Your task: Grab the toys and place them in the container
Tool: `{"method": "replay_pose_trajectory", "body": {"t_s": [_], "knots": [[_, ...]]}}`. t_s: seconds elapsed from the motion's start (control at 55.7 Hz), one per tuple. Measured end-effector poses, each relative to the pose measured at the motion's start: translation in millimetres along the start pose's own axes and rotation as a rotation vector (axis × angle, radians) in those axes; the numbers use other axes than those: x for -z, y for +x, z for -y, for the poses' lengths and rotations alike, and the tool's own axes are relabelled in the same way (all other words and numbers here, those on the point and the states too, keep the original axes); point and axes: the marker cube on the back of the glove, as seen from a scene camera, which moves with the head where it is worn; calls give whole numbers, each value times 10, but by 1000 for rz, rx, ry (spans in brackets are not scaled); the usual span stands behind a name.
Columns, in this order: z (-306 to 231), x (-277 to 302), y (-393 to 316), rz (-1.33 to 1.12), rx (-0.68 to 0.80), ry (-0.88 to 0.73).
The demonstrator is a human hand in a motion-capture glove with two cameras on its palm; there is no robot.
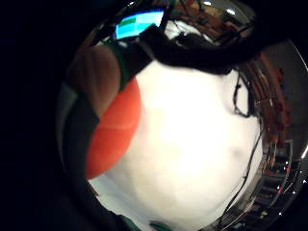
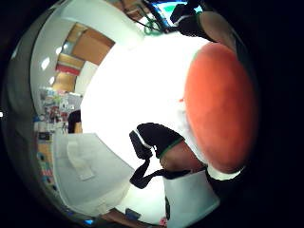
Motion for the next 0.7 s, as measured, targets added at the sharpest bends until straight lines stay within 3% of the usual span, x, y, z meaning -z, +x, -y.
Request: {"method": "replay_pose_trajectory", "body": {"t_s": [0.251, 0.449, 0.7], "knots": [[76, -105, 135, 32, 11, 169], [-83, 32, 135, -49, 153, 268], [-856, 1048, 12, 134, 329, 440]]}}
